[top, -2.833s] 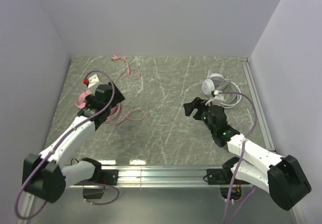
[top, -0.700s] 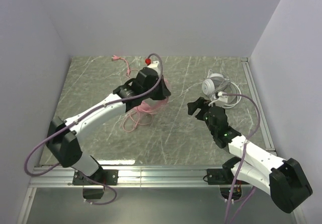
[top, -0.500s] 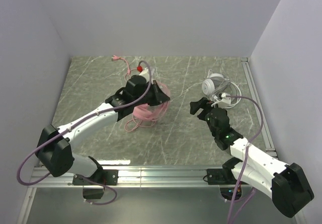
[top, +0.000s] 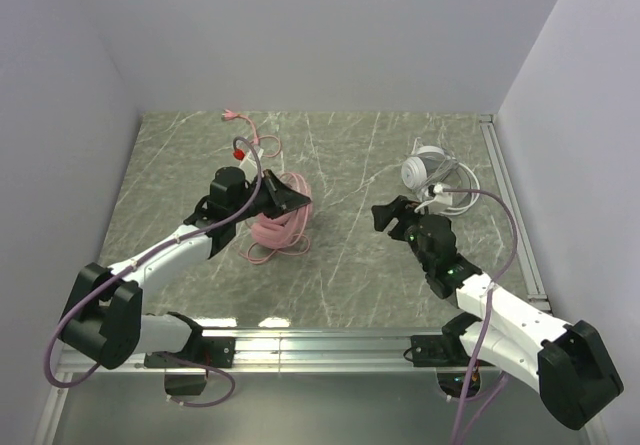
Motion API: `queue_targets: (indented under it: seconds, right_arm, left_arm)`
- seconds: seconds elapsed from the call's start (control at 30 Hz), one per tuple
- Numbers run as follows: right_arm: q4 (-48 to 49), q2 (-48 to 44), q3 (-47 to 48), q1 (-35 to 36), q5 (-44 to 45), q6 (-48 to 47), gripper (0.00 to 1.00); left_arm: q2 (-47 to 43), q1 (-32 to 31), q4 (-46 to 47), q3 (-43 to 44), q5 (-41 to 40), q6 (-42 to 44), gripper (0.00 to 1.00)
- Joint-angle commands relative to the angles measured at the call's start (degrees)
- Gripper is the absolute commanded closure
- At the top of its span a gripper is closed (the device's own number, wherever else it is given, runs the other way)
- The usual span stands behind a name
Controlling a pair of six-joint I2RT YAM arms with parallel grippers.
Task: Wrap the headphones
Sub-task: Pass the headphones from the left arm to the right
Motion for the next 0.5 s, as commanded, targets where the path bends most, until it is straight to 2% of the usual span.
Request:
queue_targets:
  seconds: [0.0, 0.17, 0.3, 0.47]
  right_arm:
    - [7.94, -0.45, -0.94, 0.3, -9.73, -3.49, 0.19]
    - [12.7, 0.42, 1.16, 0.21, -21.86, -3.32, 0.25]
    - [18.93, 5.15, 3.98, 0.48, -34.76, 0.01, 0.25]
    - [31.65, 13.07, 5.65, 2.49, -41.91, 5.1, 0.19]
  left_arm:
    - [-0.33, -0.11, 2.21, 0.53, 2.91, -0.82, 1.0]
    - [-0.06, -0.11, 1.59, 0.27, 2.48, 0.41, 1.0]
    - [-0.06, -0.11, 3.25, -0.52, 3.26, -0.38, 1.0]
    - [0.91, -0.2, 9.93, -0.61, 7.65, -5.29, 1.0]
